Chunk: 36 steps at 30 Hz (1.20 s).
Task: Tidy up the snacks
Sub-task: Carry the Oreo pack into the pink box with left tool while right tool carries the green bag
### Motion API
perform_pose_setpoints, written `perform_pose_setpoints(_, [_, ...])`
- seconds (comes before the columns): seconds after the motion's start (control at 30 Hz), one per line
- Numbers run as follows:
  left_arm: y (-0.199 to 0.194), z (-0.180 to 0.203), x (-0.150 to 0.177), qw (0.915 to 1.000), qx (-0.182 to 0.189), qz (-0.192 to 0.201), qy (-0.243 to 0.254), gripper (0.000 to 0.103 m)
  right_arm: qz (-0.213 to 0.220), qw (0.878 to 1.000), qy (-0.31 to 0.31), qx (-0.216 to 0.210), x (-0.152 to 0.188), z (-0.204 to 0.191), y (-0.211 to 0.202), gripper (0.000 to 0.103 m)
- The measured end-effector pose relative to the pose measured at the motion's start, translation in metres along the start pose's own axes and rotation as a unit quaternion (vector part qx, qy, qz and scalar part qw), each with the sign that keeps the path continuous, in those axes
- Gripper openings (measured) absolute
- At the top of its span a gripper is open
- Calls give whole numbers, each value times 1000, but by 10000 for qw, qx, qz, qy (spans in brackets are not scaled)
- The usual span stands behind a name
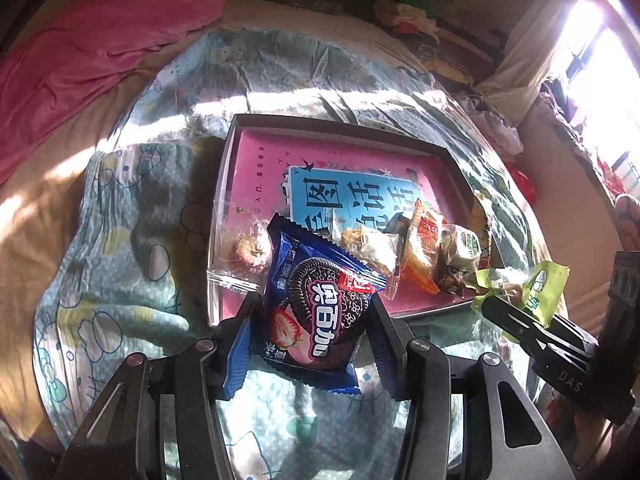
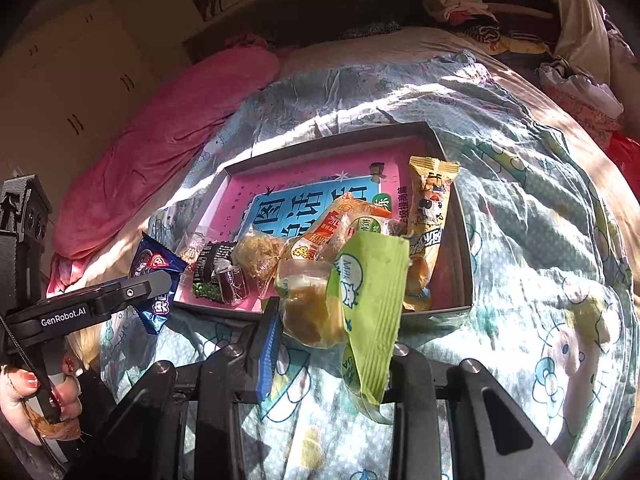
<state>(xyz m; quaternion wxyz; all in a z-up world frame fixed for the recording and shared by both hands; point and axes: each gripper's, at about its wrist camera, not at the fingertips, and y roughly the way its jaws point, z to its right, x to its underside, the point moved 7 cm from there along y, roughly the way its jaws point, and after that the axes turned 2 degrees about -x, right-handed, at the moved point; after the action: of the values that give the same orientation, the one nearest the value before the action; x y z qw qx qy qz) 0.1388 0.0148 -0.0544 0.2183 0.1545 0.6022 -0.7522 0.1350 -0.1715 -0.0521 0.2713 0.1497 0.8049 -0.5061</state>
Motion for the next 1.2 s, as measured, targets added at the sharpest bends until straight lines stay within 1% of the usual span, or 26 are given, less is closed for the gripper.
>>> perform_pose_setpoints(0.3, [14, 1, -13, 10000, -23, -37, -34, 53, -13, 10000, -1, 17, -4, 0, 4, 34])
perform_pose_setpoints(0.53, [26, 4, -13, 9999, -14, -107, 6, 53, -56, 10000, -35, 48, -7, -2, 9, 34])
perform_pose_setpoints(0.67, [33, 2, -11, 9999, -90, -142, 16, 53, -94, 9999, -112, 57, -11, -6, 14, 34])
perform_pose_setpoints(0.9, [38, -3, -12, 9998, -95, -151, -73, 53, -210, 9991, -363, -23, -20, -20, 31, 34])
perform_pose_setpoints(1.07, [41, -7, -12, 9997, -97, -171, -144, 53, -387, 9967, -704, -127, -22, -37, 48, 34])
perform_pose_setpoints(1.2, [42, -9, -11, 9996, -83, -194, -185, 53, -510, 9937, -996, -45, -21, -46, 61, 34])
